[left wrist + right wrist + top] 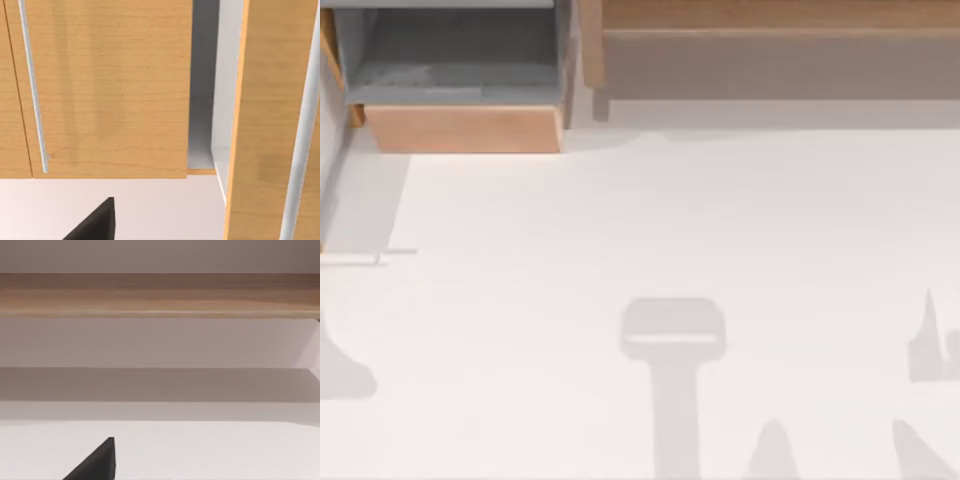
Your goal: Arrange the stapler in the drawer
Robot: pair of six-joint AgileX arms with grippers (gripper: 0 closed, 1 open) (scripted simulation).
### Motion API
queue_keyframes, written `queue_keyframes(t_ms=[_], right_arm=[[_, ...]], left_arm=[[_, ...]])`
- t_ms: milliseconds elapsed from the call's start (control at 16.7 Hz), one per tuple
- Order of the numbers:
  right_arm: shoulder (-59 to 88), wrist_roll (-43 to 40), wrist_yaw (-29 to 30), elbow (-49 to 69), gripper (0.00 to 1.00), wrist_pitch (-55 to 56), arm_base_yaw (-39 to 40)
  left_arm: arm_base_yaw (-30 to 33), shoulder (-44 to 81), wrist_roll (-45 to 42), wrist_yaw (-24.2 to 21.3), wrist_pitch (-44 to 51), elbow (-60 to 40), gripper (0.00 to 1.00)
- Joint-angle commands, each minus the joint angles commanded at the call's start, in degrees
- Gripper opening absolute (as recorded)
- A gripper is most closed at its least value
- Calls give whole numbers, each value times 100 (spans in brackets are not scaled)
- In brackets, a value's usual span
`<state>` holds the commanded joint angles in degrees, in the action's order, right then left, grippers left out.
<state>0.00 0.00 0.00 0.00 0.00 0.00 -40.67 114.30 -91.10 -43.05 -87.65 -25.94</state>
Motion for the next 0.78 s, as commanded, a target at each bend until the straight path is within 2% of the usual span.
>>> queue_keyframes(t_ms=[240, 480, 780], right_arm=[[0, 0, 0, 0, 100, 0, 0], [0, 0, 0, 0, 100, 0, 0], [0, 0, 0, 0, 100, 0, 0]], left_arm=[[277, 148, 2, 269, 190, -341, 100], [292, 156, 2, 284, 201, -361, 100], [292, 156, 2, 284, 201, -361, 62]])
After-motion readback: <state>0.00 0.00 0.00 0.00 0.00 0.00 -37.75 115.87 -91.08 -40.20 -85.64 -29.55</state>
